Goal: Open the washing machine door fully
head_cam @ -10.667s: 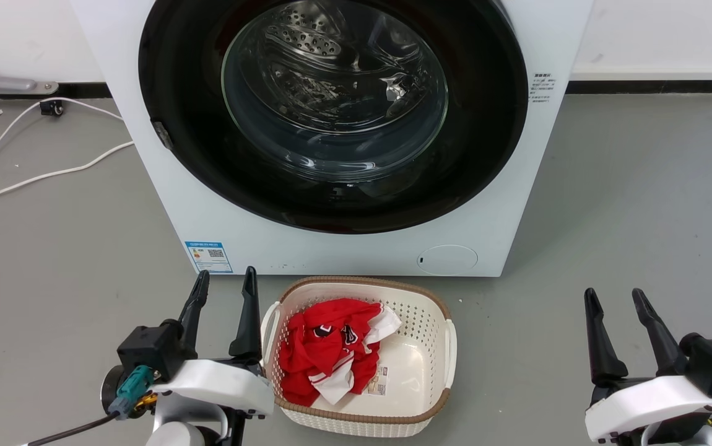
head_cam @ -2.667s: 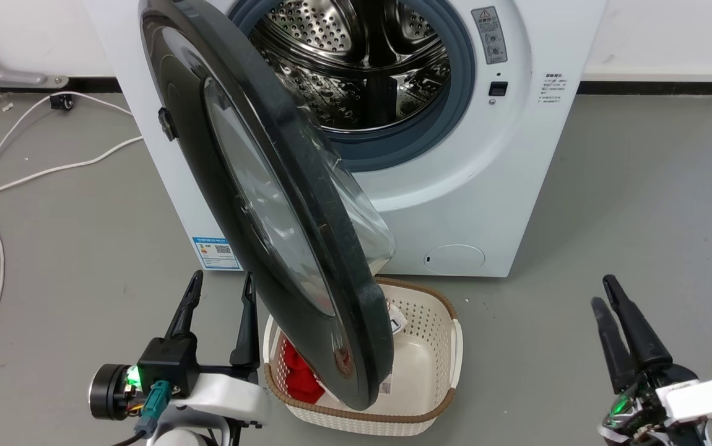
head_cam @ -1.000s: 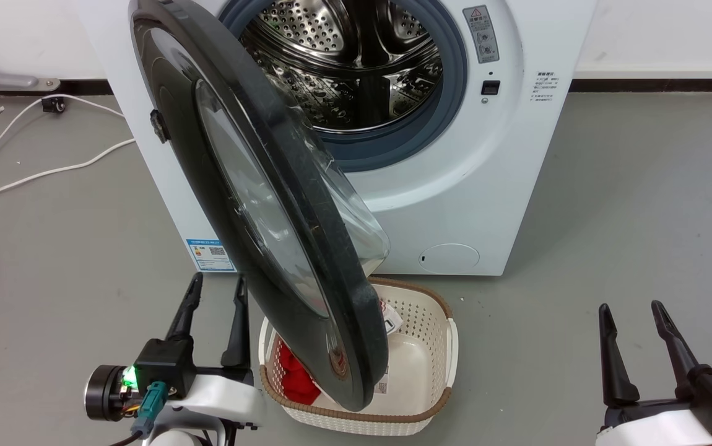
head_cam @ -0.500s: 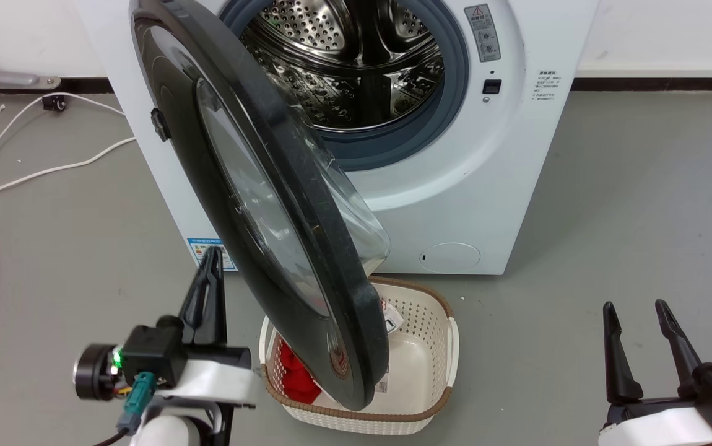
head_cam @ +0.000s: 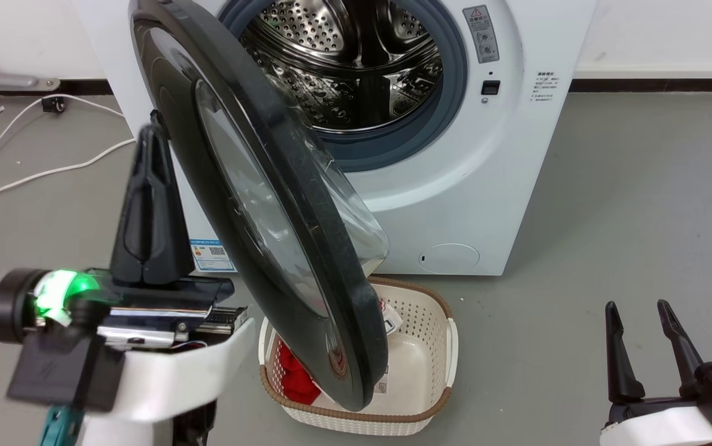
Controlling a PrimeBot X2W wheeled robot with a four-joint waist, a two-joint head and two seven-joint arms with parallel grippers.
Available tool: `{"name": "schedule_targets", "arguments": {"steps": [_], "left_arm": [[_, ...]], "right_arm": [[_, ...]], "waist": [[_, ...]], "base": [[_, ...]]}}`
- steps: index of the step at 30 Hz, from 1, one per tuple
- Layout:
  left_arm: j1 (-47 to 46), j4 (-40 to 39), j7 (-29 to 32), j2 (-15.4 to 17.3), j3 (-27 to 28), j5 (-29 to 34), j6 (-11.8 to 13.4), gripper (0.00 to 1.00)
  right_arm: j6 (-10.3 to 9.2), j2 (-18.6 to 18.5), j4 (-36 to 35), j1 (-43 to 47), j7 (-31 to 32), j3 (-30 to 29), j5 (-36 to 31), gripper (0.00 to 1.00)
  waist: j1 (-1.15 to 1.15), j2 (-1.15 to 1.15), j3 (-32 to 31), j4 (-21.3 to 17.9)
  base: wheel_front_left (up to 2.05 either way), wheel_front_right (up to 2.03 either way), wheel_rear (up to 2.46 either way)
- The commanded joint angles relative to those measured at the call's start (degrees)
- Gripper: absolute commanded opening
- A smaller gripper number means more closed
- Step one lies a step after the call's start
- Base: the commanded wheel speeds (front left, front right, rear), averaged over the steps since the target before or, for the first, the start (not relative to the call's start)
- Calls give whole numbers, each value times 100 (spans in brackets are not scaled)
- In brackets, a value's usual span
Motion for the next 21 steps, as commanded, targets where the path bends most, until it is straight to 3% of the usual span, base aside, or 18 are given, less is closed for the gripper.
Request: {"name": "schedule_targets", "arguments": {"steps": [1,9,15,21], "left_arm": [[-56,-56,-12,1,-18,30,5,0],[-123,-860,-9,2,-592,10,-66,0],[201,-498,-4,2,-1429,-183,-335,0],[643,102,446,80,-2110,-266,-534,0]], "right_arm": [[-4,15,7,-85,-33,1,-2,100],[-4,15,29,-99,-39,3,30,100],[-4,15,57,-80,-41,-7,56,100],[-4,15,71,-19,-26,6,69,100]], "waist": [[0,0,0,-3],[0,0,-10,-44],[0,0,-20,-54],[0,0,-55,-44]], "base": [[0,0,0],[0,0,0],[0,0,0],[0,0,0]]}}
